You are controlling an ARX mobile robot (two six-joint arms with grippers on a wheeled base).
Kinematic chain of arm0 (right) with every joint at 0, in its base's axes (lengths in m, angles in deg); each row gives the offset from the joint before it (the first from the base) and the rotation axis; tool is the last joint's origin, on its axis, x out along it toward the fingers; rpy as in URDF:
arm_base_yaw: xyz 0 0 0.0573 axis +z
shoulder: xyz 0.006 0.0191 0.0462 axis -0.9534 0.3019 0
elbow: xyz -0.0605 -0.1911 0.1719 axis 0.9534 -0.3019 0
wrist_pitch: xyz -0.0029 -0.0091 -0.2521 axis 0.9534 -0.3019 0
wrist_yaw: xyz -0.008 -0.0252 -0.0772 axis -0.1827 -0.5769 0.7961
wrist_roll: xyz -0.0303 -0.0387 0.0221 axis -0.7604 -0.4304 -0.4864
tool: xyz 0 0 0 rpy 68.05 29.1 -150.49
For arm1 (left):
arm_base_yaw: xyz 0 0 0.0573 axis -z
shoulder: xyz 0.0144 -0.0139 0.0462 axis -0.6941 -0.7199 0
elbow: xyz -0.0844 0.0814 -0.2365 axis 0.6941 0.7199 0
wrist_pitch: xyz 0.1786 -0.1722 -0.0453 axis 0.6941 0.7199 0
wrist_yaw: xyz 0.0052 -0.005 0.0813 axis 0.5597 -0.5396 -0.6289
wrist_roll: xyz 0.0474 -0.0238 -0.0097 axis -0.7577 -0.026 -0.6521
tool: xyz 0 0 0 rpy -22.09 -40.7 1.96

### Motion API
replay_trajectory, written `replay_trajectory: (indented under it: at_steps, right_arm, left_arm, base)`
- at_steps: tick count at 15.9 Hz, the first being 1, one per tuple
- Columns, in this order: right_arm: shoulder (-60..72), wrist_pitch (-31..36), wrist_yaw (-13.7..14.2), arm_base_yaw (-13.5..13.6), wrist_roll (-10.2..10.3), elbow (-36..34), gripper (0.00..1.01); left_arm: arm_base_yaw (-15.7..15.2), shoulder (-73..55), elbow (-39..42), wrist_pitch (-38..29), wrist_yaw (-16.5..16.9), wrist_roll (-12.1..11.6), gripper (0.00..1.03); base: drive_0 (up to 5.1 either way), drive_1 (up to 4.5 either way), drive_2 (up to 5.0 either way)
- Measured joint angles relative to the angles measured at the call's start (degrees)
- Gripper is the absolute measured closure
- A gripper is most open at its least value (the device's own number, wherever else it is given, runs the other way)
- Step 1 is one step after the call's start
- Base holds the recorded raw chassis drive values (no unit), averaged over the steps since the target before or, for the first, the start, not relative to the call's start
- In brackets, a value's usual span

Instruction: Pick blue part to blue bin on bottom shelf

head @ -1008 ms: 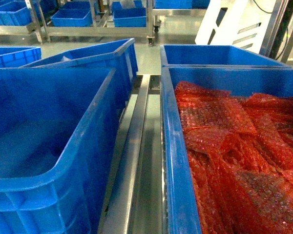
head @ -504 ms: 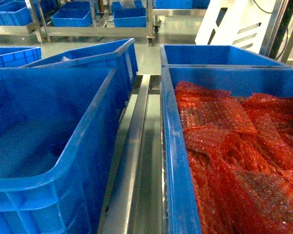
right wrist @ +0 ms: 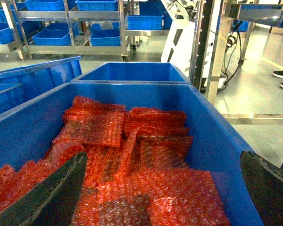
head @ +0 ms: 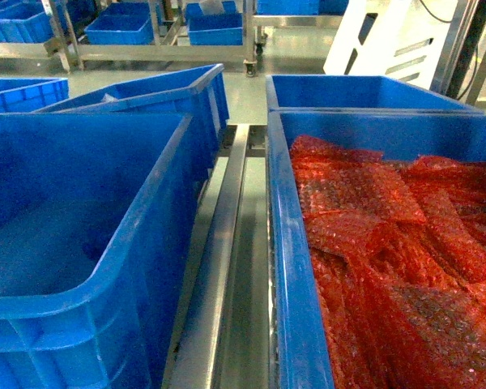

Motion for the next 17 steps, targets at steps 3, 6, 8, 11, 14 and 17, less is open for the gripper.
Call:
replay_trajectory:
  at_steps: [3,6,8,11,14,17]
  right_arm:
    - [0.0,-0.02,0.0,0.0,0.02,0.0,0.03]
    - [0.0,-0.04,0.02,0.0,0.02,0.0,0.03]
    - [0.0,-0.02,0.02,0.0,0.02,0.0,0.03]
    - [0.0,-0.02,0.02,0.0,0.02,0.0,0.03]
    - [0.0,-0.02,0.02,0.0,0.02,0.0,0.03]
    - [0.0,-0.02,0.02,0.0,0.02,0.0,0.03]
  left_arm:
    - [-0.26,10.88,3.63,7.15,0.37,-0.04,1.01]
    - [-0.31,15.96,5.64,9.79,0.37,-0.04,1.01]
    - [-0.31,21.24,5.64,14.38,0.39,-0.04,1.01]
    - [-0.31,25.75,5.64,18.49,0.37,-0.04,1.01]
    - [-0.31,27.04,5.64,19.91,0.37,-0.04,1.01]
    - [-0.31,28.76,5.64,21.84,0.37,-0.04,1.01]
  base:
    - [0.0,0.0,0.0]
    - [0.0,0.0,0.0]
    - [0.0,0.0,0.0]
    - [0.0,0.0,0.0]
    - [0.0,0.0,0.0]
    - [0.0,0.0,0.0]
